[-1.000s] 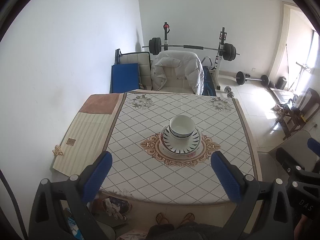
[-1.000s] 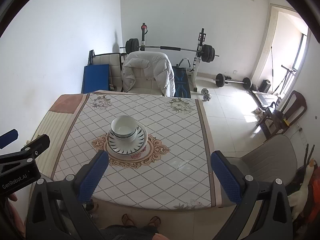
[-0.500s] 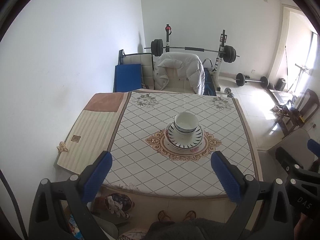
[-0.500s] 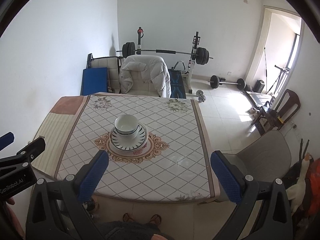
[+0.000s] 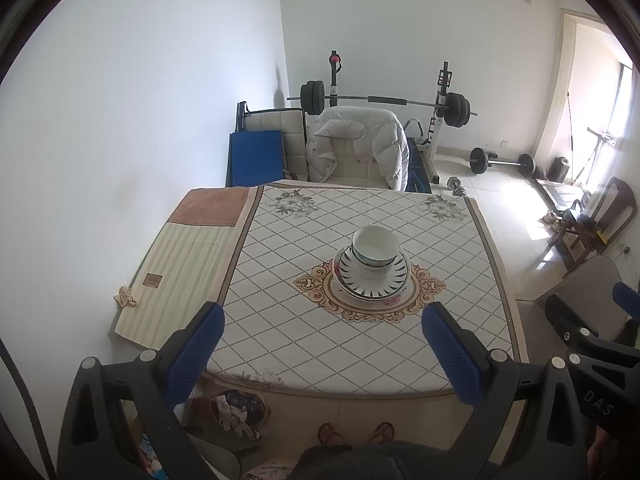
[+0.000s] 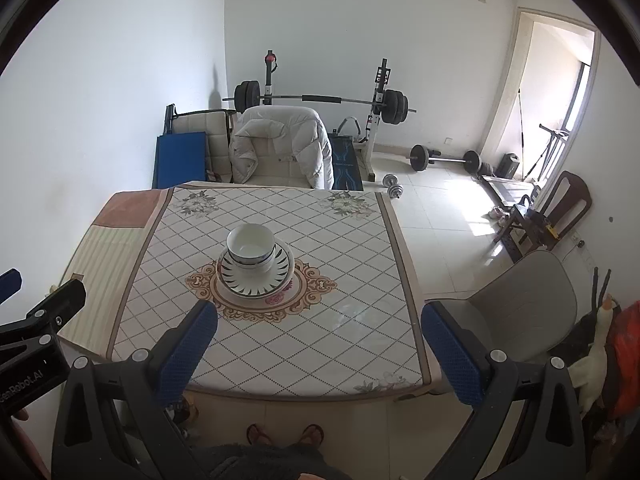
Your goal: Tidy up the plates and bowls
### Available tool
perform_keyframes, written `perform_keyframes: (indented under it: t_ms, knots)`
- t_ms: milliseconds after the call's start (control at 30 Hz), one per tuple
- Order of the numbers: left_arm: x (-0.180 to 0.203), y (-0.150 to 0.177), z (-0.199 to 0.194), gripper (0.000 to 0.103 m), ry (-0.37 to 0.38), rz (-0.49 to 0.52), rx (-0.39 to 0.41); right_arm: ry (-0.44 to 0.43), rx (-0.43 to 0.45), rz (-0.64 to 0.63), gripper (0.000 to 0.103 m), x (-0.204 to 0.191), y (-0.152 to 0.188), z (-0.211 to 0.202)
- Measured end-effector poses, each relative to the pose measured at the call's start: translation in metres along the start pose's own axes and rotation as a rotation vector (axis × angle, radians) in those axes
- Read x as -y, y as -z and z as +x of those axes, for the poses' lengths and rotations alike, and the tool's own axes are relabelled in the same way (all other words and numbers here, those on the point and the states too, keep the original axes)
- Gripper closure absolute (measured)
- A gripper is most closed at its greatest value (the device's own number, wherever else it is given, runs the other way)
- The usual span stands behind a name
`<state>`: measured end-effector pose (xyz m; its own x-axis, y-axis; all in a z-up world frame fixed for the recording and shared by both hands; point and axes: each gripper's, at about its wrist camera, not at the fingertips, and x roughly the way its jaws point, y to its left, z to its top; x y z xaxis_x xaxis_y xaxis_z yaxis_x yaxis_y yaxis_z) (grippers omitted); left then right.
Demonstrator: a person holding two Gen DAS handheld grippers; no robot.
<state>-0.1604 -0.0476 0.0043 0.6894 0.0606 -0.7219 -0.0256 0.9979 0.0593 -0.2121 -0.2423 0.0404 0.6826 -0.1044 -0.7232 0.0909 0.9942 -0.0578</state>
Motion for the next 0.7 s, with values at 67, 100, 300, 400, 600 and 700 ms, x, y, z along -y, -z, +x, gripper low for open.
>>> perform_keyframes:
  t_ms: [67,100,300,400,600,700]
  knots:
    - [-0.002,-0.001,-0.001,0.002,0.001,0.000,0.006,0.002,0.001,0.001,0.000,-0.002,-0.001,0.000]
    - [-0.003,-0.001,-0.001,0.002,-0.002,0.001,0.008,0.004,0.003,0.001,0.000,-0.003,-0.001,-0.002]
    - [-0.008,-0.003,0.000,0.002,0.004,0.012,0.013,0.008,0.007,0.002,0.000,-0.008,-0.005,0.001]
    - [-0.011,-0.003,0.001,0.002,0.006,0.013,0.013,0.009,0.004,0.002,0.000,-0.011,-0.008,0.002]
    - [-0.015,-0.005,0.003,0.002,0.010,0.015,0.006,0.018,0.003,0.003,0.000,-0.017,-0.011,0.003]
    - [-0.015,-0.008,0.006,0.002,0.012,0.022,0.005,0.023,0.001,0.006,0.000,-0.019,-0.011,0.004]
